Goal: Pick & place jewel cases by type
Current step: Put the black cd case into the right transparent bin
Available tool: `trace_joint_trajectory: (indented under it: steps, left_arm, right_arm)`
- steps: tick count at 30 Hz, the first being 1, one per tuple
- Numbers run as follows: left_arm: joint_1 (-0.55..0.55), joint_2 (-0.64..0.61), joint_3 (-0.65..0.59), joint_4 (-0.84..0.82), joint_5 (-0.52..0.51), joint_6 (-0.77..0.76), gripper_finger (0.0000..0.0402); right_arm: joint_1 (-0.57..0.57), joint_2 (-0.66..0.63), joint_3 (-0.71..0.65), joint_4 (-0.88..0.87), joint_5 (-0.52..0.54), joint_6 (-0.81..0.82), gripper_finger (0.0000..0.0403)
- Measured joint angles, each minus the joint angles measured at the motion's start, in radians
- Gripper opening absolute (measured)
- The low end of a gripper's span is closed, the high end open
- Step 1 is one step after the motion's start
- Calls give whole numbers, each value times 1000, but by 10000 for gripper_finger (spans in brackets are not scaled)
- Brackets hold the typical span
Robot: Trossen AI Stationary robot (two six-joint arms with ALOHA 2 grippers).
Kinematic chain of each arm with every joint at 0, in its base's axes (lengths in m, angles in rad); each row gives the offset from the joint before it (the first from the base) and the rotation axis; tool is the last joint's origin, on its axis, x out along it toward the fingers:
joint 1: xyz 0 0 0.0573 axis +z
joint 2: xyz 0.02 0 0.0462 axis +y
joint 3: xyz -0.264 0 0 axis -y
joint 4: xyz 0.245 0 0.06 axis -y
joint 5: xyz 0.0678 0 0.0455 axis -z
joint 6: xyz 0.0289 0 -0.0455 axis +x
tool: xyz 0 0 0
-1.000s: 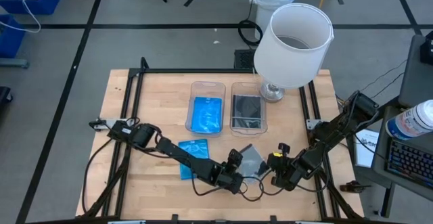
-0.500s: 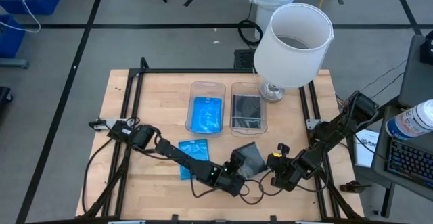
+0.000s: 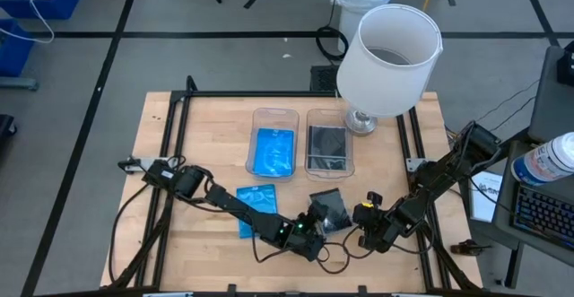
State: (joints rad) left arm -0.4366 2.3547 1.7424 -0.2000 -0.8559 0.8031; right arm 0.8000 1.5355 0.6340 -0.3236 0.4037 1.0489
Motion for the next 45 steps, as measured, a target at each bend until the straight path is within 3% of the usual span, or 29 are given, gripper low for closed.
trace_joint_trajectory:
  steps: [4,14,18,21,24,30,37,41,45]
  left_arm:
    - [-13,0,0,0,-39,47,213]
    - [-19,-1,0,24,-59,59,68]
    - [-19,-2,0,38,-66,59,31]
    - [-19,-2,0,38,-66,59,30]
    - [-19,-2,0,40,-64,52,56]
    - [-11,-2,0,47,-61,33,78]
    - [7,-2,38,49,-62,-4,37]
    - [13,-2,78,43,-62,-4,28]
    - [16,-3,114,35,-61,-3,48]
  right_arm:
    - [1,-4,-1,52,1,-36,0]
    - [36,-70,-5,107,-23,-133,2]
    - [75,-132,-4,43,55,-161,10]
    - [115,-171,-3,39,135,-193,16]
    - [138,-188,-2,122,188,-263,33]
    - [179,-171,2,396,235,-509,127]
    - [210,-45,51,372,499,-685,251]
    - [210,34,96,314,575,-673,274]
    - [218,103,152,228,672,-666,269]
